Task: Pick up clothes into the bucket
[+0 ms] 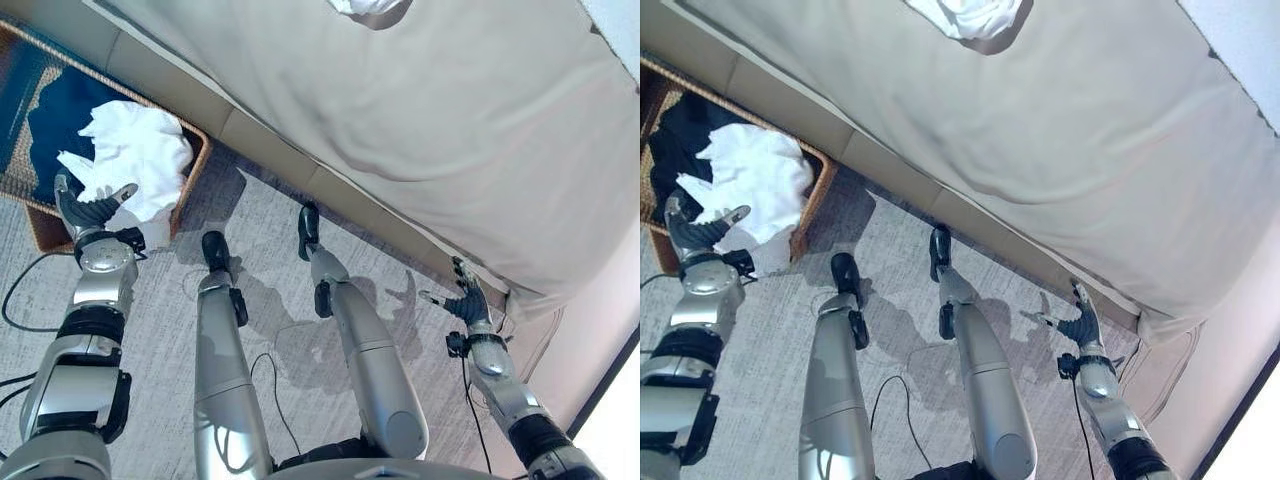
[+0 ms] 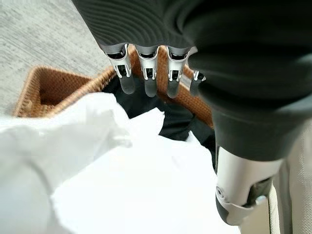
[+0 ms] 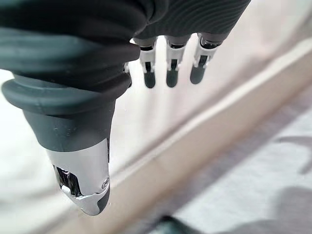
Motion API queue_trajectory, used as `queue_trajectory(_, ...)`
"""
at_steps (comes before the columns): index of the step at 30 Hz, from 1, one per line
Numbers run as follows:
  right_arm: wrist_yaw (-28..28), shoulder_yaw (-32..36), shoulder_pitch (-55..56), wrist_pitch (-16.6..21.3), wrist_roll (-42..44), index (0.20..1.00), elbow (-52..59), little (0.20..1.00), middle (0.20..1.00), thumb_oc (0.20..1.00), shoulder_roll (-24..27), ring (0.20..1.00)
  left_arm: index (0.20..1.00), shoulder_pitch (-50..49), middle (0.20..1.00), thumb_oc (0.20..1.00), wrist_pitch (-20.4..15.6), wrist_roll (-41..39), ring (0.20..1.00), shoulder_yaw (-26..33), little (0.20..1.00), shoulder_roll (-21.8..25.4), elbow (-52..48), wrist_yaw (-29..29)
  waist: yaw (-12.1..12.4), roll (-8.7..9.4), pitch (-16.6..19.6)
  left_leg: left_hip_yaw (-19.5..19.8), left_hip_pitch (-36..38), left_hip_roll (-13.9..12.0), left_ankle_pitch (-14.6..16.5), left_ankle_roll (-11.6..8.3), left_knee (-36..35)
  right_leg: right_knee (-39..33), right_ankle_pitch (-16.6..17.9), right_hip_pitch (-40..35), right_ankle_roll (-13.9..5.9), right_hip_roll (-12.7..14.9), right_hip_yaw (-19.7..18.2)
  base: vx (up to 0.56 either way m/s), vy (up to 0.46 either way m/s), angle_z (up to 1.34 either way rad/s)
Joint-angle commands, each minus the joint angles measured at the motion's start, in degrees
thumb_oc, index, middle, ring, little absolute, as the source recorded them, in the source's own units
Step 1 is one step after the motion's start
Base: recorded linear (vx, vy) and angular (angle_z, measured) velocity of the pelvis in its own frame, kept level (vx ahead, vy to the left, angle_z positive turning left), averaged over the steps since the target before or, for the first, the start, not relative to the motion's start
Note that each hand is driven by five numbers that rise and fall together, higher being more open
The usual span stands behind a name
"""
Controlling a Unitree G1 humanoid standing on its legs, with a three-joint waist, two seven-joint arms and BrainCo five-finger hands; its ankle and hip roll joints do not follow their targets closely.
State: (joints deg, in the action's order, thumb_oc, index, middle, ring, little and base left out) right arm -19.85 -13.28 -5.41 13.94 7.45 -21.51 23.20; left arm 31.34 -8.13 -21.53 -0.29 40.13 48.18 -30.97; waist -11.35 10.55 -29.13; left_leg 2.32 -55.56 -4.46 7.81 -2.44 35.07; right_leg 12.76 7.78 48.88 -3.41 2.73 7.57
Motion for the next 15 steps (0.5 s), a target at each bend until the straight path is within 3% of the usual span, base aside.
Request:
queue_trajectory(1,-1.45,-0.37,-0.22,2.67,1.4,1.0,1.78,1.0,1.0,1.0,2.12,1.0,1.0,-2.79,1.0,1.0,-1.22,-1.92,1.0,5.34,1.0,3.33,0.18,-2.28,4.24,3.98,-0.67,1.39,4.08,0.99,1.92,0.72,-0.75,2.63,-4.62,-3.22,-5.2,3.32,-0.26,-0.01,-0.012,-0.09)
queue_trajectory(5,-1.98,-0.36,0.28,2.44,0.38,1.0,4.07,1.0,1.0,1.0,2.23,1.0,1.0,-7.23,1.0,1.0,-1.66,-1.99,1.0,9.16,1.0,1.21,-0.57,-4.81,5.23,3.06,-0.67,1.17,7.06,1.16,1.03,0.46,-3.1,2.14,-4.81,-5.63,-5.03,3.78,0.23,0.0,-0.012,-0.04)
queue_trajectory(9,-4.05,1.49,0.87,2.62,-2.39,1.0,7.84,1.0,1.0,1.0,2.83,1.0,1.0,-14.13,1.0,1.0,-1.23,4.31,1.0,10.13,1.0,-2.78,-6.66,-8.19,6.57,1.09,-0.67,0.99,10.92,1.78,-0.34,0.3,-6.49,2.35,-5.4,-8.42,-4.9,4.69,0.67,-0.02,-0.022,0.03)
queue_trajectory(10,-5.9,2.86,-0.13,3.28,-6.61,1.0,10.84,1.0,1.0,1.0,4.49,1.0,1.0,-16.0,1.0,1.0,-1.12,9.85,1.0,8.43,1.0,-4.41,-9.25,-8.78,6.92,0.17,-0.67,0.59,11.3,2.8,-3.07,0.53,-8.5,2.48,-4.26,-8.14,-4.42,5.93,1.07,-0.07,-0.013,0.06)
queue_trajectory(11,-5.92,2.89,-0.09,3.25,-6.65,1.0,10.89,1.0,1.0,1.0,4.52,1.0,1.0,-16.04,1.0,1.0,-1.05,9.92,1.0,8.44,1.0,-4.5,-9.36,-8.84,6.84,0.14,-0.67,0.61,11.35,2.89,-3.22,0.54,-8.67,2.46,-4.23,-8.14,-4.43,6.01,1.1,-0.06,0.009,0.14)
queue_trajectory(12,-8.61,4.57,-1.68,3.54,-10.92,1.0,12.55,1.0,1.0,1.0,6.13,1.0,1.0,-18.5,1.0,1.0,-2.22,14.0,1.0,4.95,1.0,-7.72,-12.38,-7.44,8.13,-2.12,-0.67,0.69,14.34,3.62,-3.9,0.64,-10.95,4.2,-5.43,-9.67,-4.37,7.01,1.27,0.03,0.034,0.2)
queue_trajectory(15,-9.41,6.19,-2.62,3.56,-12.27,1.0,13.76,1.0,1.0,1.0,7.18,1.0,1.0,-19.64,1.0,1.0,-3.8,14.85,1.0,2.14,1.0,-9.85,-13.62,-5.36,8.66,-3.67,-0.67,0.74,16.72,4.42,-4.27,0.7,-12.42,5.49,-6.45,-11.11,-4.38,7.86,1.21,0.03,0.008,0.23)
